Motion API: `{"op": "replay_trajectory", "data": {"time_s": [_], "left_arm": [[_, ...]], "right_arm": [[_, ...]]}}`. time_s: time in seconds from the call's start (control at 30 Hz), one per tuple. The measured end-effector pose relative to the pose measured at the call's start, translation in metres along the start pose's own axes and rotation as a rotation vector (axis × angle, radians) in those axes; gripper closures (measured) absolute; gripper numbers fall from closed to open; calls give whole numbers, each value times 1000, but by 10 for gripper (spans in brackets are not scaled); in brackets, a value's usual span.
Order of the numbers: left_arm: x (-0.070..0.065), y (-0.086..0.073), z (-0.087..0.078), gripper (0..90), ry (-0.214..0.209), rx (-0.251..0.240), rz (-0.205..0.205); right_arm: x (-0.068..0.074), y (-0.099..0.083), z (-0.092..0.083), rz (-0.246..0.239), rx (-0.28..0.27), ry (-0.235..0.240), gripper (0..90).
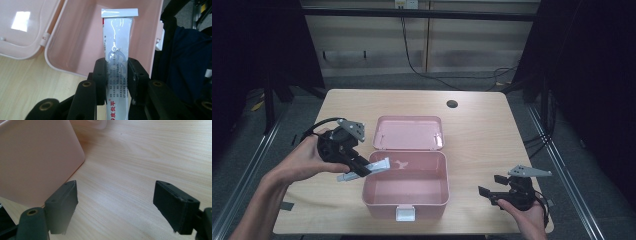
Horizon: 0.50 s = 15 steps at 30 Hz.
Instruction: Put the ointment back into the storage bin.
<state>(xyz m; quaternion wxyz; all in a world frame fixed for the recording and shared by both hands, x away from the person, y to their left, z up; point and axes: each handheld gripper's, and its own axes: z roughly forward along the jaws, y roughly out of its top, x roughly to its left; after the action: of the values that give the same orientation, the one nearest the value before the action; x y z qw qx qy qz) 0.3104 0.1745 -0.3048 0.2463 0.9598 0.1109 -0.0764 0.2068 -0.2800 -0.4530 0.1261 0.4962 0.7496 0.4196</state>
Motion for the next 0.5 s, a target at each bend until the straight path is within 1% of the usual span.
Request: {"op": "replay_trajectory", "data": {"time_s": [0.03, 0.1, 0.2, 0.23, 0.3, 0.33, 0.5], "left_arm": [[0, 2, 1, 708, -3, 11, 9], [-1, 6, 3, 709, -5, 10, 9], [-3, 11, 6, 708, -1, 23, 26], [-3, 14, 7, 708, -6, 33, 31], [-5, 18, 10, 708, -5, 36, 36], [-5, 20, 11, 708, -13, 40, 43], [-8, 30, 20, 708, -16, 60, 49]], "right_arm": [[0, 0, 0, 0, 0, 0, 193], [0, 0, 0, 0, 0, 0, 192], [0, 0, 0, -2, -2, 1, 192], [0, 0, 0, -2, -2, 1, 192], [0, 0, 0, -2, -2, 1, 192], [0, 0, 0, -2, -2, 1, 192], [0, 0, 0, -1, -2, 3, 192]]}}
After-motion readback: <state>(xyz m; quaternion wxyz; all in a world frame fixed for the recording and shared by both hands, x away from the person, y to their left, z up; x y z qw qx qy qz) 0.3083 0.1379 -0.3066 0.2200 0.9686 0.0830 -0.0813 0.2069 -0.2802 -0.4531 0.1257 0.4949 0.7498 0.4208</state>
